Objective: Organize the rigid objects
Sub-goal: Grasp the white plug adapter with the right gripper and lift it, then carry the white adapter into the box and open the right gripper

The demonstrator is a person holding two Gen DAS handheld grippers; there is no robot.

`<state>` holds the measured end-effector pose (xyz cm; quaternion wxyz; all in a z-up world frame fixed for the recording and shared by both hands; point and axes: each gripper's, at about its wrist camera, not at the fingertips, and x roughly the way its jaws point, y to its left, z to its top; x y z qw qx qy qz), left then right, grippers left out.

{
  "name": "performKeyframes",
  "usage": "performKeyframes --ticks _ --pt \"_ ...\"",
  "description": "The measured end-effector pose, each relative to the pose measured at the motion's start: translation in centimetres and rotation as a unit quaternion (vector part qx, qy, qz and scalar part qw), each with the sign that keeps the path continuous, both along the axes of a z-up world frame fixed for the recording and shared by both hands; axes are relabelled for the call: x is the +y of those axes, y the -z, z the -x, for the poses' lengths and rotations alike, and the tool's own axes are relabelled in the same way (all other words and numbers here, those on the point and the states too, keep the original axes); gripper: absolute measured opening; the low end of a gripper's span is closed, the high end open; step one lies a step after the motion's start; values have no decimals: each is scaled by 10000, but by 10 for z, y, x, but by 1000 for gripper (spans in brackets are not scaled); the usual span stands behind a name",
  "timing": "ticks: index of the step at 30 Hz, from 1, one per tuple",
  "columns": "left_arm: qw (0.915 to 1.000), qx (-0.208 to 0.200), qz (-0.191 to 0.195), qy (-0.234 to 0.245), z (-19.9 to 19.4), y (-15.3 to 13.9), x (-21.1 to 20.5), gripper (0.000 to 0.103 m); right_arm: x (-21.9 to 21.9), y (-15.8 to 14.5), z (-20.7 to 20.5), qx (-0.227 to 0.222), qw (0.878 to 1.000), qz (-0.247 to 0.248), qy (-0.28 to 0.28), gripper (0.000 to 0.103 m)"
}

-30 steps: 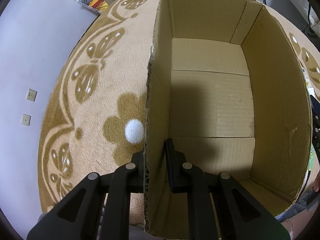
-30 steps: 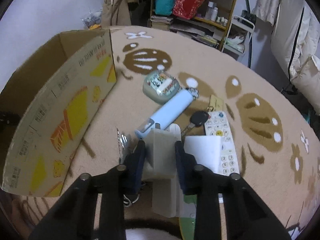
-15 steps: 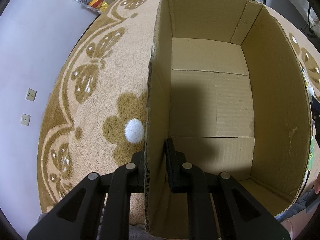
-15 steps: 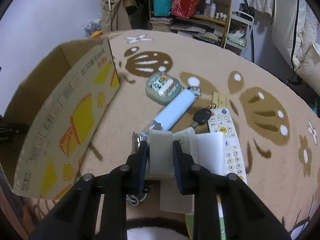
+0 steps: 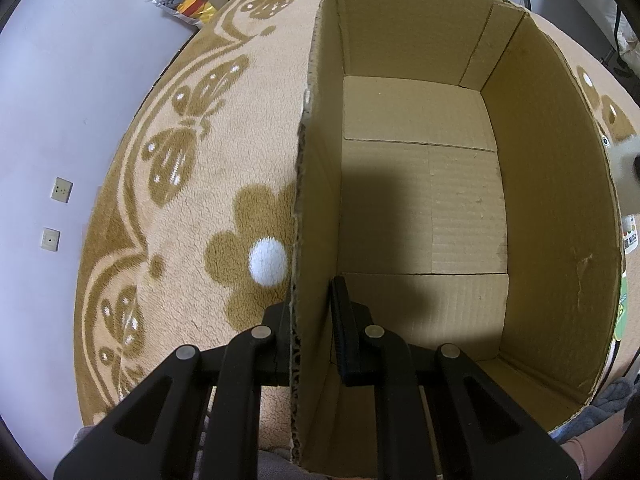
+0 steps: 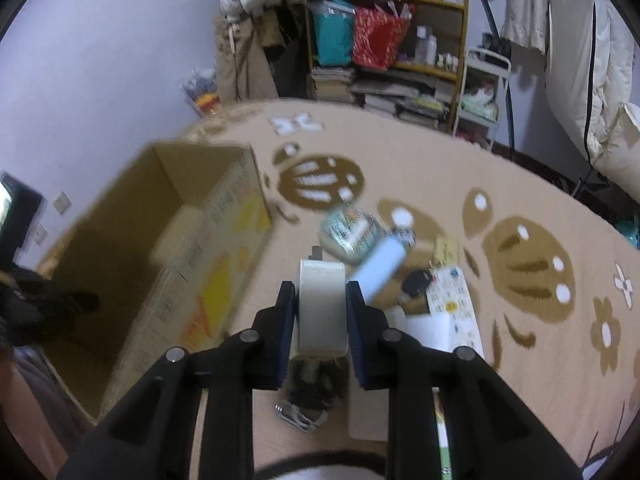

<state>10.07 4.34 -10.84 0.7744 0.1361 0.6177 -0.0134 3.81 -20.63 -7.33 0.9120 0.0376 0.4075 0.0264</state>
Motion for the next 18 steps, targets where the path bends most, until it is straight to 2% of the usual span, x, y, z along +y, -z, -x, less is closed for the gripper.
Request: performKeyframes --ticks 8,18 --pt "10000 -27 13 21 1 -1 -1 13 20 -38 -10 -495 9974 -527 -66 27" --pt "10000 -36 38 16 2 -2 0 13 56 -41 -23 -583 9948 -754 -351 27"
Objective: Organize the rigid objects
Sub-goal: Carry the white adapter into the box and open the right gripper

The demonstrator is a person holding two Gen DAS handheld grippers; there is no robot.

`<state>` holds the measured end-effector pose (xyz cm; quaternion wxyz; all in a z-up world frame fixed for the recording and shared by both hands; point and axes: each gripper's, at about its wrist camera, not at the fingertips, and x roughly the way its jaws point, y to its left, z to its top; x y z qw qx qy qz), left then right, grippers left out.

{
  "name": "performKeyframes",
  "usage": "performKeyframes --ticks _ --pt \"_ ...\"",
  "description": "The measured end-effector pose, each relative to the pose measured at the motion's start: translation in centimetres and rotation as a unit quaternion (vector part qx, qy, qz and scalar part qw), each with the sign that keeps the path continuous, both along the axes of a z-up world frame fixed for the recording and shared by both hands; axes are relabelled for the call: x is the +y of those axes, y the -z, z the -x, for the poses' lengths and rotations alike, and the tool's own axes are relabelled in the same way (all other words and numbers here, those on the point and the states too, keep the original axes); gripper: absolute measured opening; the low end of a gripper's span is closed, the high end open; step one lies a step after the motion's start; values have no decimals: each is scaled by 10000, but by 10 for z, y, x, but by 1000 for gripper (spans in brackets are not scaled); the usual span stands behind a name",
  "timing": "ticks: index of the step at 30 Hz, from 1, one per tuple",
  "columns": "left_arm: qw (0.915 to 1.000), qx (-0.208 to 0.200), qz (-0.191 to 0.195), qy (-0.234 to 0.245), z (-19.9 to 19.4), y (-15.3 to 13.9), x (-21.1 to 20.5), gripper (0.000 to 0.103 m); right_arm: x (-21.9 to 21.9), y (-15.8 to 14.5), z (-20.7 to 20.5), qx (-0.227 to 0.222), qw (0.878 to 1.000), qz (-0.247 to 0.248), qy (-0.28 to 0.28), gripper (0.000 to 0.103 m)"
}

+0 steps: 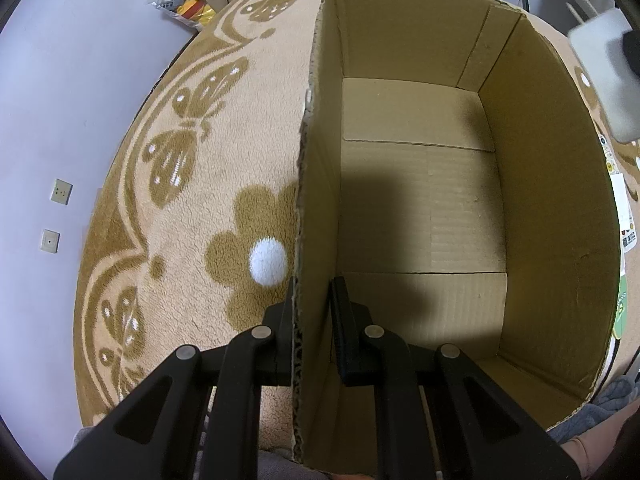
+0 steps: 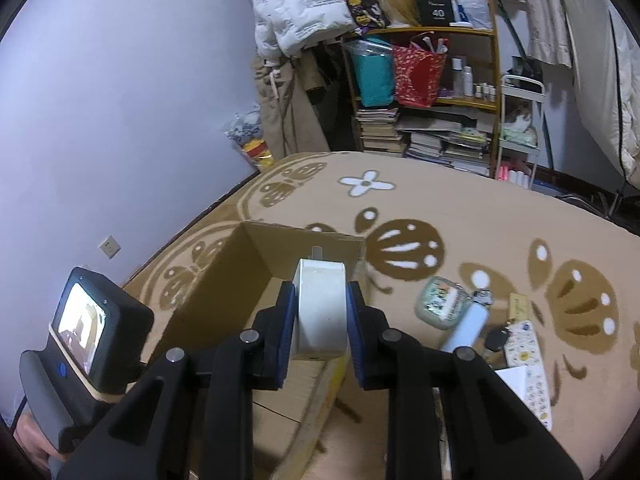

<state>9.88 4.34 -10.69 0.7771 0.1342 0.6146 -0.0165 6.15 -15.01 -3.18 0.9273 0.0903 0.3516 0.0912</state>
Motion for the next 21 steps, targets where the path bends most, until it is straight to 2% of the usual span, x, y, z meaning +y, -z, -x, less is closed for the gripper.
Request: performKeyframes --ticks 6,21 --pt "10000 5 48 -14 0 0 2 13 12 14 -8 138 9998 -56 -89 27" --pt "10000 7 78 -15 1 0 3 13 27 40 -22 471 9984 258 -203 24"
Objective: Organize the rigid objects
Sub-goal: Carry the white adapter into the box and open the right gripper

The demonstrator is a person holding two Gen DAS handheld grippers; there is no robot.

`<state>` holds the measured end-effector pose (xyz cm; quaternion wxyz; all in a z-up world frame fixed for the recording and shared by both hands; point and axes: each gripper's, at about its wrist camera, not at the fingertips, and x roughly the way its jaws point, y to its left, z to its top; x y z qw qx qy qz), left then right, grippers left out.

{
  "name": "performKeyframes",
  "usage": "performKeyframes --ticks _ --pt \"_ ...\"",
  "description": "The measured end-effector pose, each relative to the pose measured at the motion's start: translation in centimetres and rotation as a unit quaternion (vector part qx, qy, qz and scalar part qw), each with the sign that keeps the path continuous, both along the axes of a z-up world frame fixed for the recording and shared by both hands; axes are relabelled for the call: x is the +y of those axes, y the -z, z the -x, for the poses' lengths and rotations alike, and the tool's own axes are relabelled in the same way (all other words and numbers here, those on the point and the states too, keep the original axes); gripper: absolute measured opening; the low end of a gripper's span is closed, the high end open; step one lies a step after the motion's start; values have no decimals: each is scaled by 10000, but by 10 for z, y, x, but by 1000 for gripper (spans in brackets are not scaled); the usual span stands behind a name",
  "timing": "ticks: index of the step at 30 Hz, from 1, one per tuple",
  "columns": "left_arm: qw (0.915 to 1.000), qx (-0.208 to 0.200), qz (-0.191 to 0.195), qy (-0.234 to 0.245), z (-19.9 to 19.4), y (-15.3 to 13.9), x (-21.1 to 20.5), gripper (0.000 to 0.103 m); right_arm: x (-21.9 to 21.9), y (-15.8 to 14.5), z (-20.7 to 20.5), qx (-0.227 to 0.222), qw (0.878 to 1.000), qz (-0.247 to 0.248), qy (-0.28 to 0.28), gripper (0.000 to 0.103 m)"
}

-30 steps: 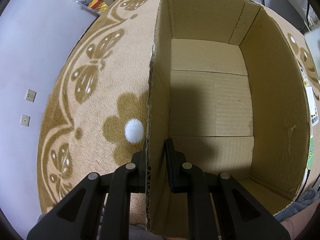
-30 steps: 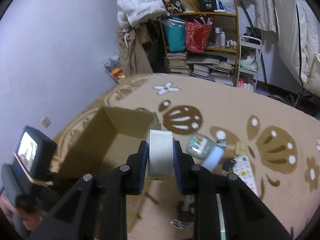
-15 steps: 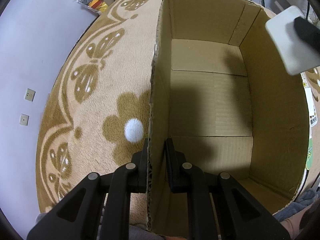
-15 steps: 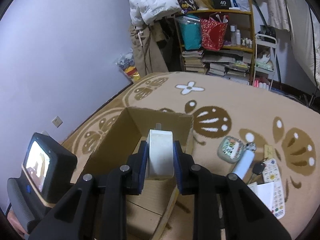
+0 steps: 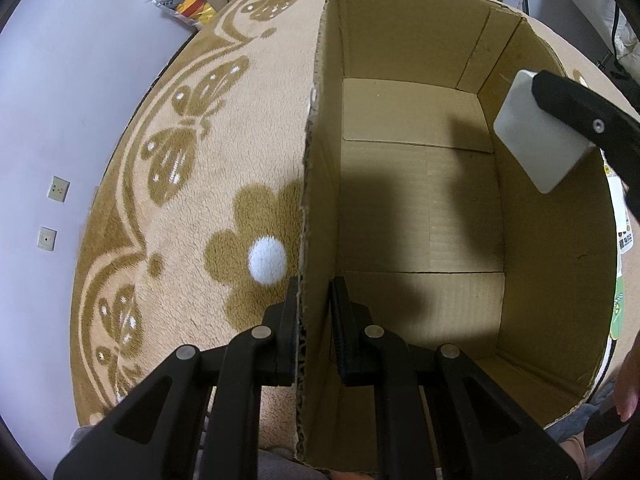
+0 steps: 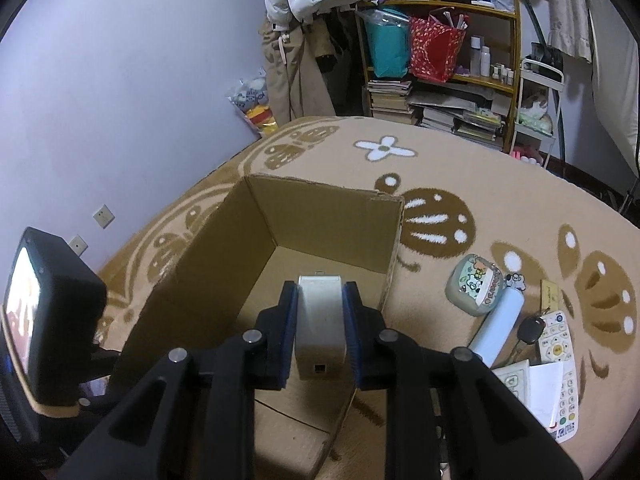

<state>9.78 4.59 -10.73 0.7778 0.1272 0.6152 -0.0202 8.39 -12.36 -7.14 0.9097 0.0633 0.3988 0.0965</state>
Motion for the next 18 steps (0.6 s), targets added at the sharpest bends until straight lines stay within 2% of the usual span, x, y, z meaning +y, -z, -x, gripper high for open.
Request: performKeyframes --ticks 6,12,14,16,18 --pt "10000 2 14 -2 0 0 0 13 1 5 -4 56 9999 54 91 24" --pt "10000 6 10 -6 1 0 -1 13 -1 -10 3 -112 9999 74 74 26" --pt "10000 5 9 -6 1 0 -1 13 -3 -17 8 -211 9996 155 68 38" --pt "10000 0 -11 7 1 0 -2 13 -5 -24 12 -304 9993 183 100 60" --pt "10000 -2 -22 16 1 0 -1 13 -13 -31 16 -359 9989 179 241 69"
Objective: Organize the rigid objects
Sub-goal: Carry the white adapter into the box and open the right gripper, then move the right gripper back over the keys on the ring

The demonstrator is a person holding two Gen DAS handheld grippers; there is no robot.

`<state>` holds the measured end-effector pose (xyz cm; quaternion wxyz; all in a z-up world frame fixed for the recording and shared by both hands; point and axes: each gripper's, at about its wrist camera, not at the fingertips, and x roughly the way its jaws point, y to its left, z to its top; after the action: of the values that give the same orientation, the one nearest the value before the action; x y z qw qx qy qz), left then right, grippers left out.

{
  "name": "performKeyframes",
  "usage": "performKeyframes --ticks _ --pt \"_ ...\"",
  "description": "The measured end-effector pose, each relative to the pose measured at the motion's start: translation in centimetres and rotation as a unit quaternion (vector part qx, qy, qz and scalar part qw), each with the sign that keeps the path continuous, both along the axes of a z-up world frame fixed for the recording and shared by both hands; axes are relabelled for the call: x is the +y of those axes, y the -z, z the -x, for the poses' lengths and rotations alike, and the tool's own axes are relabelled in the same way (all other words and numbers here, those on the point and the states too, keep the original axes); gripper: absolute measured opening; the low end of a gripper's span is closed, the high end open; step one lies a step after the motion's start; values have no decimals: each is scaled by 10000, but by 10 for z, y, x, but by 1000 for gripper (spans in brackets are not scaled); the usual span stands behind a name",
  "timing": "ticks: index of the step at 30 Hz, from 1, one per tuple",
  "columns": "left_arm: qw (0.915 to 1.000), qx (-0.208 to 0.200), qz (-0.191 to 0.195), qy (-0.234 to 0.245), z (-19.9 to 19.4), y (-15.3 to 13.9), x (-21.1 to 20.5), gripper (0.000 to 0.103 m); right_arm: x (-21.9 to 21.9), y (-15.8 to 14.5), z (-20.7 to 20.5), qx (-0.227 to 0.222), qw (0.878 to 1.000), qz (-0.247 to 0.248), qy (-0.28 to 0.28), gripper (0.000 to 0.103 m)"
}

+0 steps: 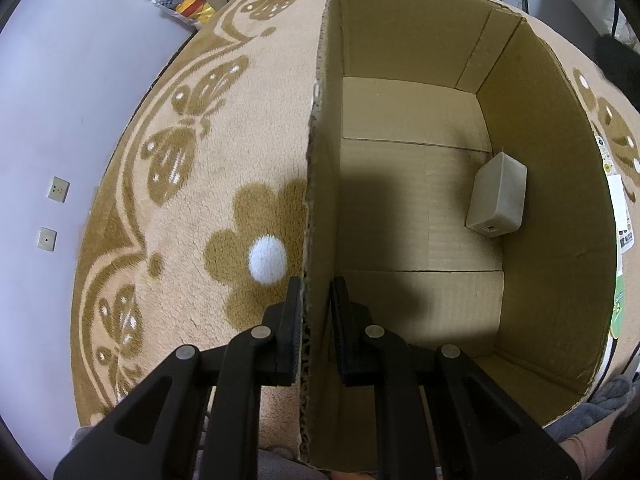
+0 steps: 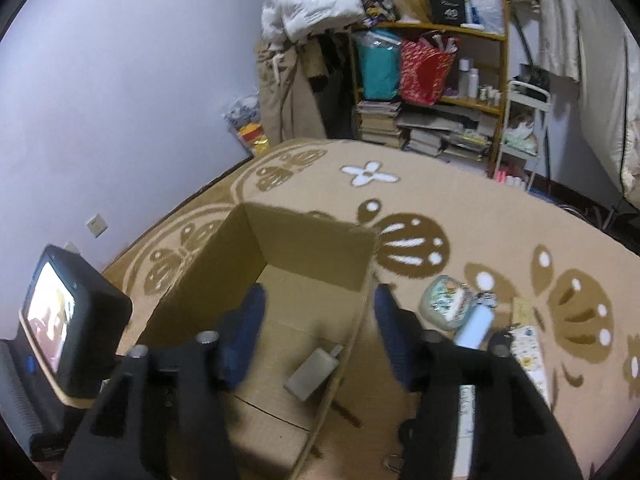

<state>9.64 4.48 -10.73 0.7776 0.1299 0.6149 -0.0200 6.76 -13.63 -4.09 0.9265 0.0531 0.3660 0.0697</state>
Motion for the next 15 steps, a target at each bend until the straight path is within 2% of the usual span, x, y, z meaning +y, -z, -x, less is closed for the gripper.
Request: performKeyframes --ticks 5,7,15 --pt "10000 10 26 -15 -1 0 1 13 -20 -5 8 20 9997 6 239 87" --pt "10000 7 9 -15 -1 0 1 14 -28 -2 10 72 9990 91 421 97" --pt "10000 11 27 -22 -1 0 3 14 -65 30 16 567 9943 -249 867 98"
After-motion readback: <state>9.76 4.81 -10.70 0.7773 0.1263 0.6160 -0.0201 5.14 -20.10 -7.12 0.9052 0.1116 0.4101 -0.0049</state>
